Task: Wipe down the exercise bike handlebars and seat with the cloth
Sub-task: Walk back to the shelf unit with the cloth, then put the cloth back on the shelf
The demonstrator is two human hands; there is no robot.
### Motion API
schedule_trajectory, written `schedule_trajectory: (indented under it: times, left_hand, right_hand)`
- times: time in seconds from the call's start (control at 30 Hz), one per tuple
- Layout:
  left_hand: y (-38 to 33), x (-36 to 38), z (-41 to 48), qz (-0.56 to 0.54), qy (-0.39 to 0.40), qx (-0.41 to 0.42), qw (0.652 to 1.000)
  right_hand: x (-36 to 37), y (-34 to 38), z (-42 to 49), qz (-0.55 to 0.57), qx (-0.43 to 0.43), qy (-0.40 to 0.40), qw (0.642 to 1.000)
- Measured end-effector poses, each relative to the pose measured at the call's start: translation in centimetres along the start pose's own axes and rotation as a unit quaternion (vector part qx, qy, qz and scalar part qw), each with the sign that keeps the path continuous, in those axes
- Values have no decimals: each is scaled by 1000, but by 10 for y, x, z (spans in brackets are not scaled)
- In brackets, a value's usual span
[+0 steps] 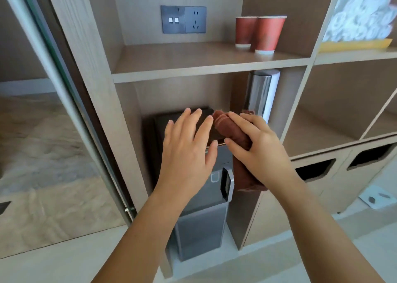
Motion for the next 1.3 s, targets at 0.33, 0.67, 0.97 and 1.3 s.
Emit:
schedule_trajectory:
  times: [0.33,0.67,0.97,1.3]
  left_hand:
    - [33,27,78,11,-37,31,999]
    - [60,27,149,98,-72,18,992]
    - [98,37,176,166,-54,-26,984]
    - [120,50,170,197,-27,-67,978]
  right_hand:
    - [-3,1,82,9,-40,-77,996]
    - [-20,25,184,-54,-144,-124,980]
    - [13,51,254,-91,-176,-63,978]
    - [101,35,285,-125,-75,235,961]
Point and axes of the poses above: each hand's wrist, its own z-axis towards the middle knuckle, its own x-axis out of the palm, y = z × x, the point moved 6 cm from there along z, towards the middle knuckle, and after that the axes turned 8 degrees about -y, right-handed, at the moved point
